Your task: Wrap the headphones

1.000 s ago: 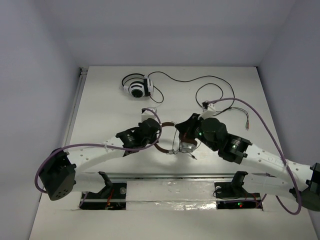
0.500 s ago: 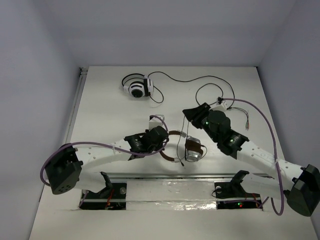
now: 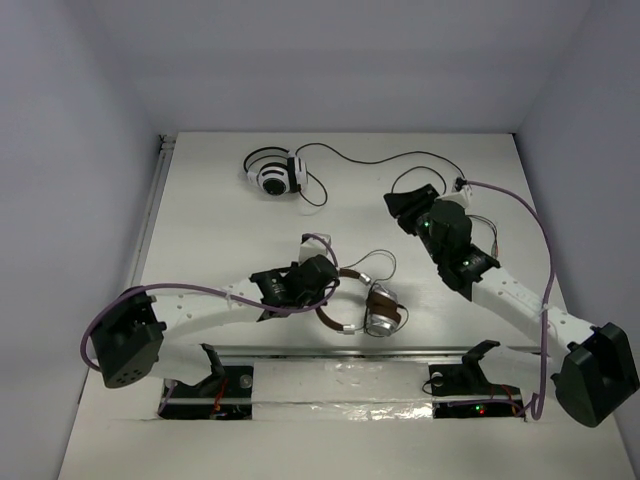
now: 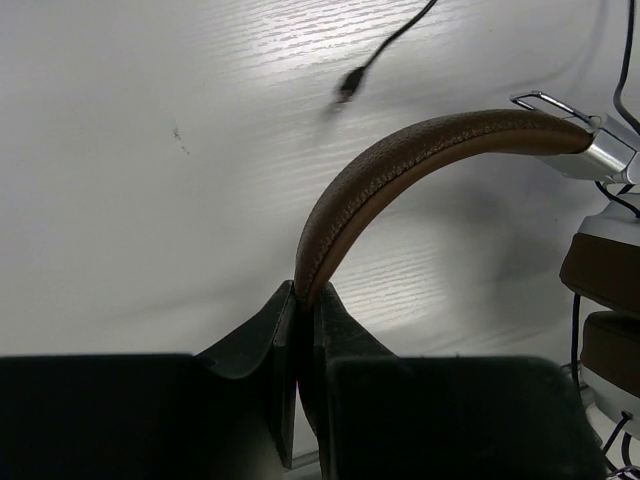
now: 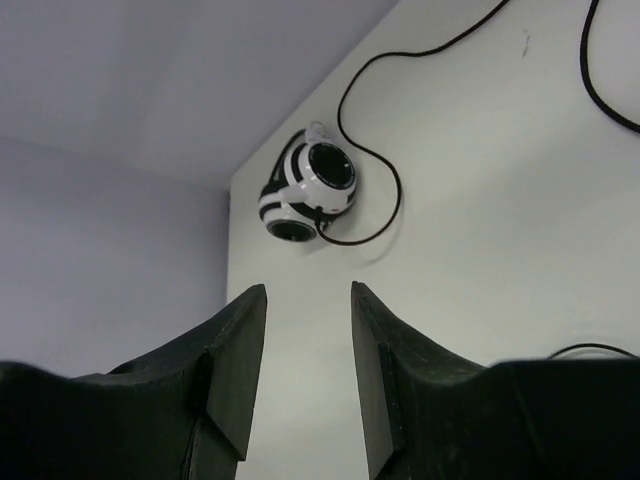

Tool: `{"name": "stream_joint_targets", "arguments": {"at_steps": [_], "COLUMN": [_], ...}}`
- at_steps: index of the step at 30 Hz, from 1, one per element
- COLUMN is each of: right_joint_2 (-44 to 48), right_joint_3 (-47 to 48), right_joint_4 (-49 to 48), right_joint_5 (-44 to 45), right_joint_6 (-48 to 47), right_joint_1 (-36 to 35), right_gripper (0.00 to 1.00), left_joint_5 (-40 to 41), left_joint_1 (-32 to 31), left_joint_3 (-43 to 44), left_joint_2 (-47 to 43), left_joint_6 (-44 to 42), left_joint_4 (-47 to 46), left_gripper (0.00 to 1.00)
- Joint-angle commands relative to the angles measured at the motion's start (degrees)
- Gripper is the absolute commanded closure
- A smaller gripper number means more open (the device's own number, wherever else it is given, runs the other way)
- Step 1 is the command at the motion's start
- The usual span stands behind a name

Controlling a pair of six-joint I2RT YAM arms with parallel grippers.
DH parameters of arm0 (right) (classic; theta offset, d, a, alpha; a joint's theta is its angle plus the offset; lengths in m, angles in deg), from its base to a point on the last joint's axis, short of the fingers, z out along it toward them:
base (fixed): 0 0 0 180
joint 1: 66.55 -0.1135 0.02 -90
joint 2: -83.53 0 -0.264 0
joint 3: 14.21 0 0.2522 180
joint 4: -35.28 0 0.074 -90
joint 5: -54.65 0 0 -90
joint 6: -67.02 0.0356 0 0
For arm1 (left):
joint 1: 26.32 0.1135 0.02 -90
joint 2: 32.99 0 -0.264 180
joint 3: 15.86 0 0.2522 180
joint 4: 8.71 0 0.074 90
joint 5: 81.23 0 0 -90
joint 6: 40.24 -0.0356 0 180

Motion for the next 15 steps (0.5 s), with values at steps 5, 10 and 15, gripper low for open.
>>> {"name": "stream_joint_targets", "arguments": {"at_steps": [5, 10, 15], "right_joint_2": [0.3, 5.3, 5.8], "right_joint_3": [2.8, -1.7, -0.9], "right_joint_4": [1.7, 2.4, 5.0], "right_joint_5": [-15.0, -21.8, -23.9], "right_joint_6": [-16.1, -20.5, -22.3], "right_joint_1": [0.2, 0.2, 3.7], "right_gripper": [0.8, 0.95, 0.88], "left_joint_5": [-0.4, -2.1, -5.1], "left_joint_1": [-0.3, 2.1, 5.1], "left_joint_3": [7.8, 13.6, 18.4], "left_joint_2": [-5.7, -10.2, -11.7], "left_joint_6": [-3.6, -7.2, -9.8], "left_joint_4": [5.1, 8.8, 11.8], "left_gripper": [1.0, 1.0, 1.0]}}
